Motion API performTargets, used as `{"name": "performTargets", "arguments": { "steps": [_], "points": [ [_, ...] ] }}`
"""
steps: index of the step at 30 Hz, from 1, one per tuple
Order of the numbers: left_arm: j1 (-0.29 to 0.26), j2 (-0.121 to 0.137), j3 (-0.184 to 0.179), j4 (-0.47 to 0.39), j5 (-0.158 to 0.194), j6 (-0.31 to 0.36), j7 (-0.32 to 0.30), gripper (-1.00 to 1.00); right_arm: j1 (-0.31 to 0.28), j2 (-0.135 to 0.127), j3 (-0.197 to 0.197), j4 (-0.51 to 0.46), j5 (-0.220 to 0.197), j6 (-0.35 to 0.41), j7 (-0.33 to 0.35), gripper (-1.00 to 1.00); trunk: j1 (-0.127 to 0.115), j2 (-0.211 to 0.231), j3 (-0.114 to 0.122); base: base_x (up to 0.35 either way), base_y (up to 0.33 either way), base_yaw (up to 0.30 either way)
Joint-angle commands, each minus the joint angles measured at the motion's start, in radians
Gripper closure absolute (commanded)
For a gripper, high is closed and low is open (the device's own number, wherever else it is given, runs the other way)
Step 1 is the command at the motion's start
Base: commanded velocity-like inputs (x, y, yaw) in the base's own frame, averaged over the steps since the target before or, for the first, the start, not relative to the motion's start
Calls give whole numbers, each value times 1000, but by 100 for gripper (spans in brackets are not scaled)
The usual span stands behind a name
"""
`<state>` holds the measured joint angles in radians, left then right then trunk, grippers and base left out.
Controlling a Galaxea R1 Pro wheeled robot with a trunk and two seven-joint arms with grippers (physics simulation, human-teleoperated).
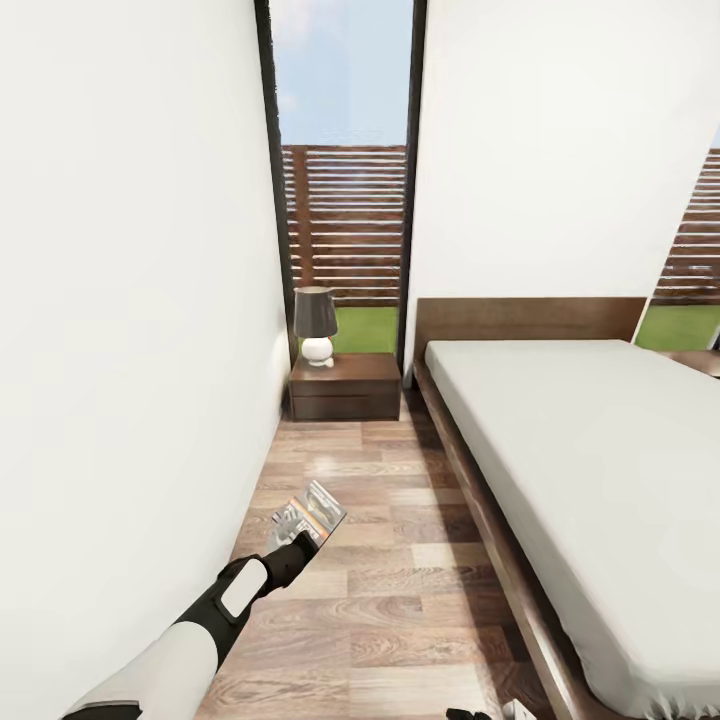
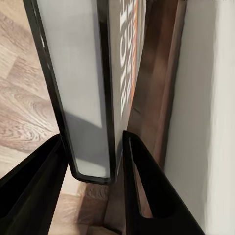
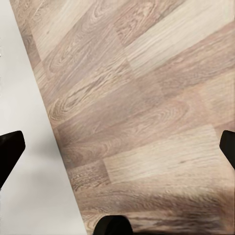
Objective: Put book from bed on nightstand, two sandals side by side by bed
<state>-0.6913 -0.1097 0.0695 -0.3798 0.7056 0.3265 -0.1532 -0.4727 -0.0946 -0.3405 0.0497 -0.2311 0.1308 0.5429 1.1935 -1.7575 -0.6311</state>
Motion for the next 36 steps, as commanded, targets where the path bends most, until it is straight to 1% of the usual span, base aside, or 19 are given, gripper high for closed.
{"name": "performTargets", "arguments": {
  "steps": [1,9,16,36],
  "points": [
    [-1,0,7,-1,5,8,-2,100,-1,-1,-2,2,-11,6,3,-100,0,0,-1,154,0,0],
    [-1,2,6,-1,5,8,-3,100,-1,-2,-2,2,-13,6,3,-100,0,0,-1,158,0,0],
    [-1,-2,6,-1,5,4,-2,100,-1,-2,-2,2,-13,5,2,-100,0,0,-1,160,-5,0],
    [-1,-2,6,-1,5,6,-2,100,-1,1,-2,2,-11,4,0,-100,0,0,-1,156,-63,0]
  ]
}}
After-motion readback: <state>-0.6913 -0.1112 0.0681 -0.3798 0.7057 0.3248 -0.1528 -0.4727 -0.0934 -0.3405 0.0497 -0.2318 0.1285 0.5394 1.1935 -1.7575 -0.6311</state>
